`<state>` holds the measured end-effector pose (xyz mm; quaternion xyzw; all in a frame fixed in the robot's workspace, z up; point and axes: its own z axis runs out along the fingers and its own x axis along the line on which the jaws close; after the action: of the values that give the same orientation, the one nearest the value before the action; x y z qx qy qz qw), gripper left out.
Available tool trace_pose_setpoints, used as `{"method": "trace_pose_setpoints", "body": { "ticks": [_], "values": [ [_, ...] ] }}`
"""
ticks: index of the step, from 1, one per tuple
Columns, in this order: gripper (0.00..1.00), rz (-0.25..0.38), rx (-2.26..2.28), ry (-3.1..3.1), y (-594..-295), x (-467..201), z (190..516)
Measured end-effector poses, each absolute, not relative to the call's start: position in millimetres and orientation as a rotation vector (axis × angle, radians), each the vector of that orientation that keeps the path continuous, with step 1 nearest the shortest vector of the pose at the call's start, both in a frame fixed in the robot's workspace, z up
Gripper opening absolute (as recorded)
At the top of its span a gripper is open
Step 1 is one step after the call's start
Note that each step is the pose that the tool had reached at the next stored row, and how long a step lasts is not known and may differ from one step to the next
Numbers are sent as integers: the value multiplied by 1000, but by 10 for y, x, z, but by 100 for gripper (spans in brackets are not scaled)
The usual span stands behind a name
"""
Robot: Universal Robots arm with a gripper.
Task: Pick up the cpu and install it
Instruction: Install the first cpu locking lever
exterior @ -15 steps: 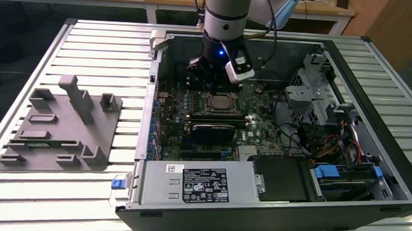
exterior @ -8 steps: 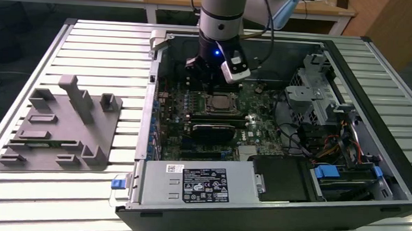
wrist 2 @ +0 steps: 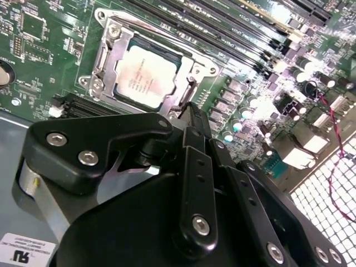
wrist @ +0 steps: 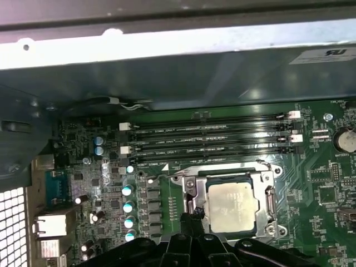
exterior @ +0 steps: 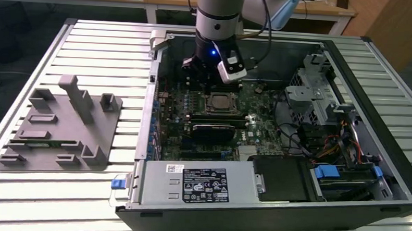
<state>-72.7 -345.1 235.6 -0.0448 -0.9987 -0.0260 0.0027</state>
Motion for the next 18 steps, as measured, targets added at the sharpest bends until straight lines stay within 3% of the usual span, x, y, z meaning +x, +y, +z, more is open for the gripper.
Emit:
{"method": "trace_pose_setpoints", "body": {
  "ticks": [18],
  "values": [
    [11,-81,-141,-3132,-3455,-994,2356]
  ]
}}
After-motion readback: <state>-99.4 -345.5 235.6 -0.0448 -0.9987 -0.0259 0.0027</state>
